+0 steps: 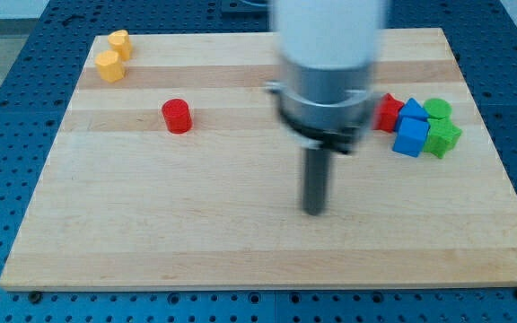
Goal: Point at the green star
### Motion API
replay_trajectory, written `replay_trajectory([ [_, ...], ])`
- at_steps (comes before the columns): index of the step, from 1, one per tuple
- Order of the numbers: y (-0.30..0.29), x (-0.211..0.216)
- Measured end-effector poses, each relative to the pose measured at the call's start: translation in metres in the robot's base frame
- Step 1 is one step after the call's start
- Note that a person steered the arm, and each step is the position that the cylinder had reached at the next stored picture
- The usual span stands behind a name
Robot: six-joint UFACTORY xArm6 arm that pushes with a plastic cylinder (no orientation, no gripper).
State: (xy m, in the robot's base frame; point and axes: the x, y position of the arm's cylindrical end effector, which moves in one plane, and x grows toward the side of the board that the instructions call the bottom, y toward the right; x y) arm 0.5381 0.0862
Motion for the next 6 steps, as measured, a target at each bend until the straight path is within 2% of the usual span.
replay_trajectory([
  [1,0.101,0.000],
  [2,0.202,-0.026],
  [3,0.257,-0.062],
  [6,0.256,-0.115],
])
